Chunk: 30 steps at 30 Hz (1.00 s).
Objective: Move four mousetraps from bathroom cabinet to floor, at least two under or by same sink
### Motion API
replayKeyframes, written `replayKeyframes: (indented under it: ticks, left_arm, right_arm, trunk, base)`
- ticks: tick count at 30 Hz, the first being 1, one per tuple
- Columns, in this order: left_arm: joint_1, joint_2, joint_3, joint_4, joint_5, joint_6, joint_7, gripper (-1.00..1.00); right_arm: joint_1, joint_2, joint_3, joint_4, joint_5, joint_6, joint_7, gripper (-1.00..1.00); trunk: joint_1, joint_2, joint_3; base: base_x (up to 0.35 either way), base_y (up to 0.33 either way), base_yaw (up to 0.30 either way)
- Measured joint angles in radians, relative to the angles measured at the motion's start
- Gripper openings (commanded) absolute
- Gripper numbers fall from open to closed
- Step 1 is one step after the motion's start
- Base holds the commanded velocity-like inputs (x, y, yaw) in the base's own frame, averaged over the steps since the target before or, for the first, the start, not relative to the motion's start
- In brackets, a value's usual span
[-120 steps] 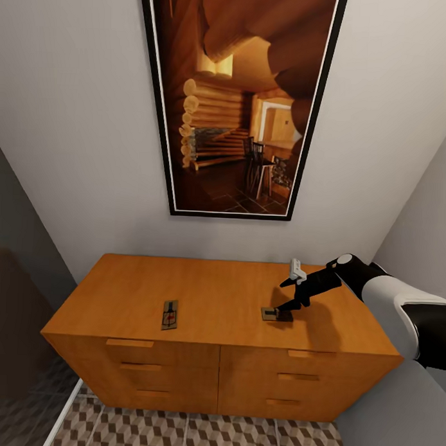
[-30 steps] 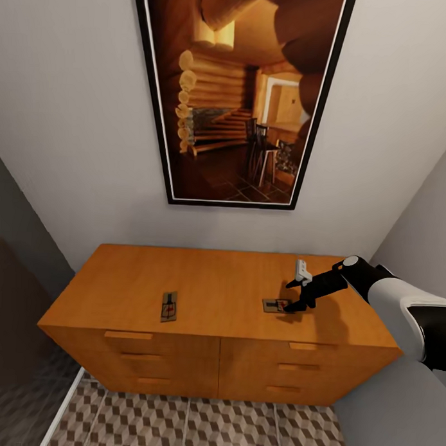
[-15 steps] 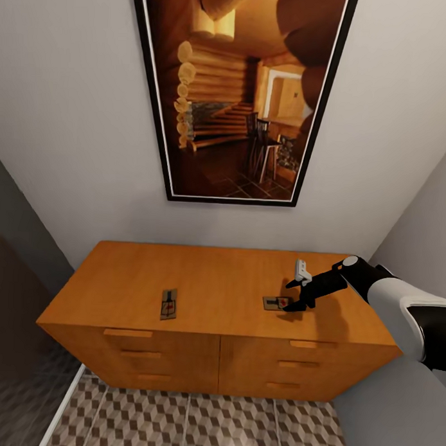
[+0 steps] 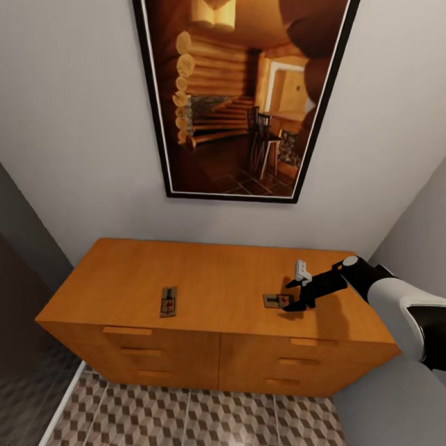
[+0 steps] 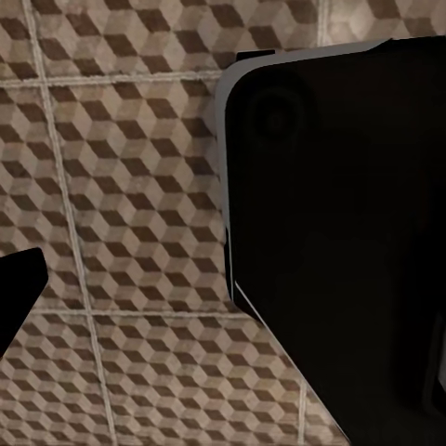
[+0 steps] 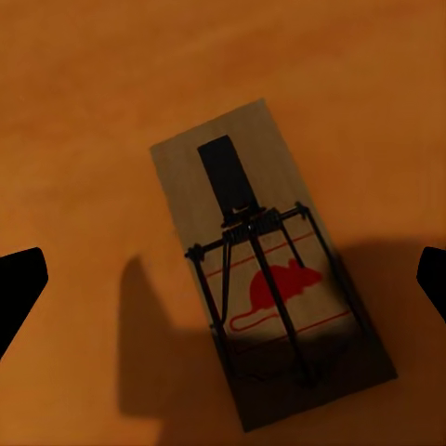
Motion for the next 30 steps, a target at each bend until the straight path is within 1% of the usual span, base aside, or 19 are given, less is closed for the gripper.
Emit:
replayKeyframes:
  ticks: [30]
  left_arm:
    - [0.0,0.0,0.0,0.0,0.0,0.0,0.0,1.0]
  right_arm:
    - [0.0,-0.001,-0.003,0.0,0.0,0.0,0.0,1.0]
  trunk:
    - [0.0,0.0,-0.036]
  base:
    - [0.0,0.0,0.0]
